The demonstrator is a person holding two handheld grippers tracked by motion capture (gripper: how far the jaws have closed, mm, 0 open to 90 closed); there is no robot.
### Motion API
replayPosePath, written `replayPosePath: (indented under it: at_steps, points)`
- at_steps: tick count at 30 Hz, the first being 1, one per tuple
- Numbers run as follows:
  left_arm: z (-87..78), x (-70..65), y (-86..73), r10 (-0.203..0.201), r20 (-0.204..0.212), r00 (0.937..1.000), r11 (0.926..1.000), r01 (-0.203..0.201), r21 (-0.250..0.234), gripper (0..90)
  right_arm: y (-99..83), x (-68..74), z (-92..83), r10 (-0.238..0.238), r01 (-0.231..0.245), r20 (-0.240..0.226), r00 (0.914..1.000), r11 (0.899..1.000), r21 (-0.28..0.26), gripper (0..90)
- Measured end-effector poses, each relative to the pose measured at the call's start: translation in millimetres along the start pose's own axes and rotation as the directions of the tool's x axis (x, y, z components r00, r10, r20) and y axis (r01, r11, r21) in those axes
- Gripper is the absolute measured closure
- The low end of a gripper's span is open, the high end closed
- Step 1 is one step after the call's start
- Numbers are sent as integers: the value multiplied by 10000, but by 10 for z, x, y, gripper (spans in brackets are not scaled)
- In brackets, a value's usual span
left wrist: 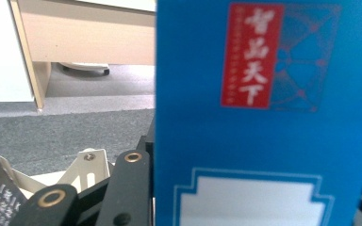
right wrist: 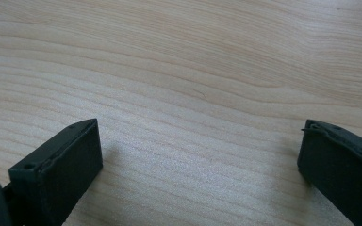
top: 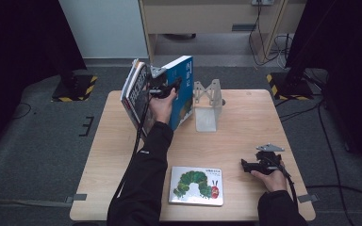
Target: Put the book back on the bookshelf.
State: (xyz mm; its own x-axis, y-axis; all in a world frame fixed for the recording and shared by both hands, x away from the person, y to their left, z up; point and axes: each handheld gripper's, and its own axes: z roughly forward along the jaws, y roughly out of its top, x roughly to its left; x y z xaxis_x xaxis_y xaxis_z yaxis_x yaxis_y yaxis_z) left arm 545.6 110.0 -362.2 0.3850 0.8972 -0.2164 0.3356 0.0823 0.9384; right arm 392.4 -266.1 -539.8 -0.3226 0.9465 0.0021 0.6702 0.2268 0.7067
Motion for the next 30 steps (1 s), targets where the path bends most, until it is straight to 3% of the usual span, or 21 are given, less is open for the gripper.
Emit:
replayPosePath:
  at_steps: [4,9,12,20,30]
  points:
    - [41,4,-75,-128,110,9999,9999,128,22,612,0,0,0,-3,3,-1,10000,10000,1,8]
    - [84,-48,-185,170,-56,9998,9996,-169,232,610,0,1,0,2,-2,12,10000,10000,-1,8]
    - [96,-33,-261,11,39,10000,9996,-12,284,610,-1,1,0,0,0,4,10000,10000,0,8]
    - [28,-49,-349,304,28,9995,9995,-304,98,605,-1,1,0,-2,2,5,10000,10000,3,8]
    - [-198,-34,-469,564,-150,9983,9975,-557,426,588,-1,2,0,6,-6,18,10000,10000,-9,8]
